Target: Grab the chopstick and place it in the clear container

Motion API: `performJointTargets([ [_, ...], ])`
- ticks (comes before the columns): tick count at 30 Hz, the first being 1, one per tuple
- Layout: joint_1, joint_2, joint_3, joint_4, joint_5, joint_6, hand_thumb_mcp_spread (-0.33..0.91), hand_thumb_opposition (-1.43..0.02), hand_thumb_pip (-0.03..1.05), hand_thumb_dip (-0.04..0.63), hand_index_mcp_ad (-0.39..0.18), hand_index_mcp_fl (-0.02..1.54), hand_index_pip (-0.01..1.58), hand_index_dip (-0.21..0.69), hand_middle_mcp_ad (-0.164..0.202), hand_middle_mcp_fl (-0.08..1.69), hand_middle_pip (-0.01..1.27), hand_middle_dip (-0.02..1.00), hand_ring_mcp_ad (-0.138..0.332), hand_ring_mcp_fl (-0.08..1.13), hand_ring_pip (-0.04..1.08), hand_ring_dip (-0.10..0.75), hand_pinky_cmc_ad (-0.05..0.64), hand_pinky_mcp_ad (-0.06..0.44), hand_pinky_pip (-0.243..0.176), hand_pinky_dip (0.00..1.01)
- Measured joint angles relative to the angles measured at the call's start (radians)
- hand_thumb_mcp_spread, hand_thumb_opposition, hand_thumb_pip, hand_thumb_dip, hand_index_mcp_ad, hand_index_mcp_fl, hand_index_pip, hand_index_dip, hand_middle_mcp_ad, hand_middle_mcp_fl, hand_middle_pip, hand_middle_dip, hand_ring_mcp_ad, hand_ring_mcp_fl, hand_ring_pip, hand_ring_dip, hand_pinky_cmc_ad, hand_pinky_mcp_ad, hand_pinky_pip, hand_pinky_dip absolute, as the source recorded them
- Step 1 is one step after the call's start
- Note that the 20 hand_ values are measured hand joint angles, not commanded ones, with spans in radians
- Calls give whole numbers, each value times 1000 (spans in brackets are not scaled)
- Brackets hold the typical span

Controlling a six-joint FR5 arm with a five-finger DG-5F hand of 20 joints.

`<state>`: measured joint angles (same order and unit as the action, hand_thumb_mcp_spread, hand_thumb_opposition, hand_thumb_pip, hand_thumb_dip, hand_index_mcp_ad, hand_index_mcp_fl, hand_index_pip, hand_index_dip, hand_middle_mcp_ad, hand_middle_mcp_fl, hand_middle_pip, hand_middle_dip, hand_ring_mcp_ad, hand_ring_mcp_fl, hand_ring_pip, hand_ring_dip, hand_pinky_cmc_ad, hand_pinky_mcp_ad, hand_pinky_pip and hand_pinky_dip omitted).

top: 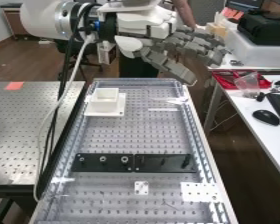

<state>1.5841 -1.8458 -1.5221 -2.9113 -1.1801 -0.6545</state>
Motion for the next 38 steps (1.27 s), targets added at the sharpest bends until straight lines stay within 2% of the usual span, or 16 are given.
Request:
performJointTargets([
  [8,-5,-2,9,-29,-19,-6,52,-771,726,61,-79,106,87,243,113,73,134,377,129,5,94,236,480,354,-140,264],
  [16,-7,24,-28,11,-36,0,51,-789,726,61,-72,101,87,243,120,73,134,377,134,5,94,236,480,354,-138,264],
  [19,-8,31,-40,18,-43,15,51,-789,778,63,-72,138,87,243,120,75,138,377,134,5,94,236,480,356,-140,264],
  [21,-7,38,-50,26,-47,17,51,-789,747,61,-72,87,87,243,120,75,136,377,134,5,94,236,480,360,-140,264],
  [38,-2,80,-103,62,-58,27,51,-789,745,61,-72,103,87,243,120,75,136,377,136,5,94,236,480,356,-140,264],
])
